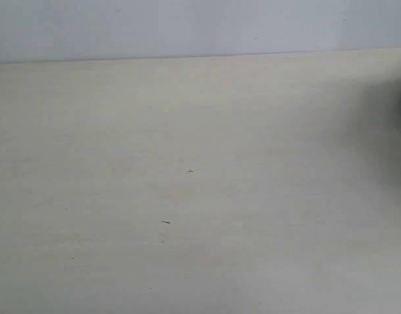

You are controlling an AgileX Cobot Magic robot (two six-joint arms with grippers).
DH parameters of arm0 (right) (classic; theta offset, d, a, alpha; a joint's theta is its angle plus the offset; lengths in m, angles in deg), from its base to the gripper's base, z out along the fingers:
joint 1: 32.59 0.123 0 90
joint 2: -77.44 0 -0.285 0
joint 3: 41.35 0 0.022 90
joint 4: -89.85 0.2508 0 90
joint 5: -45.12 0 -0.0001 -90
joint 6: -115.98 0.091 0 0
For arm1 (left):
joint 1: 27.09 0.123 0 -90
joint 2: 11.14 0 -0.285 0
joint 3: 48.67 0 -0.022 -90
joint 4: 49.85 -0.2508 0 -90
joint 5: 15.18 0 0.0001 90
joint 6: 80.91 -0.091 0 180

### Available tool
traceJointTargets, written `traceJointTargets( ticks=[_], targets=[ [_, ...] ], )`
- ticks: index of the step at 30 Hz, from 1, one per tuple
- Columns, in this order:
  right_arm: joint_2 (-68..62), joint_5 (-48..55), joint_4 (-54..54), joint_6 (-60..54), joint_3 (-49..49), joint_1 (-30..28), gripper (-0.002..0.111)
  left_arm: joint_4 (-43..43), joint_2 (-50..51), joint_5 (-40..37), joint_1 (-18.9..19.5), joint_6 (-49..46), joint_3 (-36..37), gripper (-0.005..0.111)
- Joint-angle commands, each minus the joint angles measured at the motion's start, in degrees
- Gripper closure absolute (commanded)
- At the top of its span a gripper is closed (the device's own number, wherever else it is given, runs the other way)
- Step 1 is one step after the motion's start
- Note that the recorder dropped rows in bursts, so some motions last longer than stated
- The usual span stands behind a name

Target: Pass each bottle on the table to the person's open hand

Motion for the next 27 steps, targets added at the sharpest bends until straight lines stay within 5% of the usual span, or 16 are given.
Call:
traceJointTargets(
  ticks=[1,27],
  targets=[
    [0.39,-0.59,0.22,-0.44,-0.27,-0.19,0.091,-0.32,-0.38,0.35,0.11,0.43,0.18,0.106],
    [0.39,0.57,-1.69,4.31,-0.27,-7.2,0.091,-0.32,-0.38,0.35,0.11,0.43,0.18,0.106]
  ],
)
